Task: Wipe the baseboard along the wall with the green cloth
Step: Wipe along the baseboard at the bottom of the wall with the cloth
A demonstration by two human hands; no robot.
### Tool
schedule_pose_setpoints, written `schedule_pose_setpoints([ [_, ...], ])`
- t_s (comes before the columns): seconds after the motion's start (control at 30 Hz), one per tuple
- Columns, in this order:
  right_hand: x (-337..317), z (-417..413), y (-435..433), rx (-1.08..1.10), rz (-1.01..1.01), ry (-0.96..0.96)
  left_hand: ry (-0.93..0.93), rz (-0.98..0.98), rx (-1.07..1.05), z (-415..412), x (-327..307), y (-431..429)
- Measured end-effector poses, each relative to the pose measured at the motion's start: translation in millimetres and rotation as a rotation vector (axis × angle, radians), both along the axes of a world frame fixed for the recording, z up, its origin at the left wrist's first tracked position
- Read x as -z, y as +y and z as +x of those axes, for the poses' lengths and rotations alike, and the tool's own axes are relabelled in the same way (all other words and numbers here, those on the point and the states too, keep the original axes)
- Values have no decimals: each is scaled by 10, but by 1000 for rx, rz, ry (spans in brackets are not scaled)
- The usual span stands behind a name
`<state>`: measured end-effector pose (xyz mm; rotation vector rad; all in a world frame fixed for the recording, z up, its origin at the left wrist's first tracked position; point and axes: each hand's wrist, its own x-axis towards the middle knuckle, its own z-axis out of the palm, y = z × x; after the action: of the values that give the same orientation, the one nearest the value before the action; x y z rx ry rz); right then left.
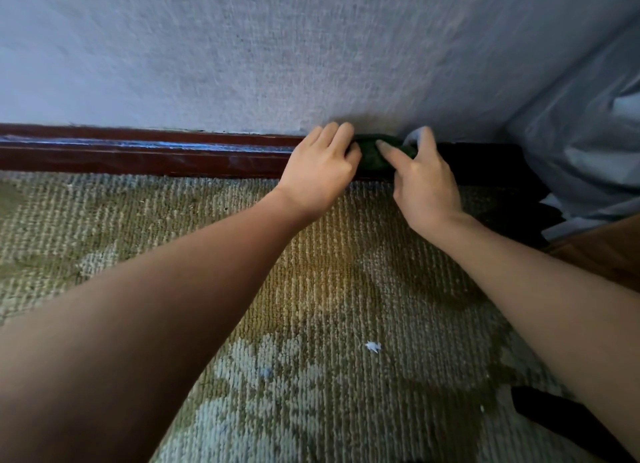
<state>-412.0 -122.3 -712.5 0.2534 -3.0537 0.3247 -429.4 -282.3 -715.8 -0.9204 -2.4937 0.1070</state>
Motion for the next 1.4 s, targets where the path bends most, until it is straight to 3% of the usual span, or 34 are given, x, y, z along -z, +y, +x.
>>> schedule_pose_setpoints([
  [0.23,41,4,25,-39,-26,21,11,47,72,-13,50,-18],
  [0.57,146,9,43,92,-190,-78,112,82,146,-55,170,-21],
  [0.7,159,25,41,12,-114,-55,123,98,157,-65,187,-30],
  [1.07,185,2,25,95,-186,-116,91,78,165,-64,211,-41],
  [1.2,148,8,-1,66,-93,-125,55,64,144,-47,170,-41],
  [1.33,165,-26,-19,178,-230,-144,42,50,145,-53,144,-57],
  [1.4,124,-4,-34,157,-202,-151,9,21,138,-28,141,-73],
])
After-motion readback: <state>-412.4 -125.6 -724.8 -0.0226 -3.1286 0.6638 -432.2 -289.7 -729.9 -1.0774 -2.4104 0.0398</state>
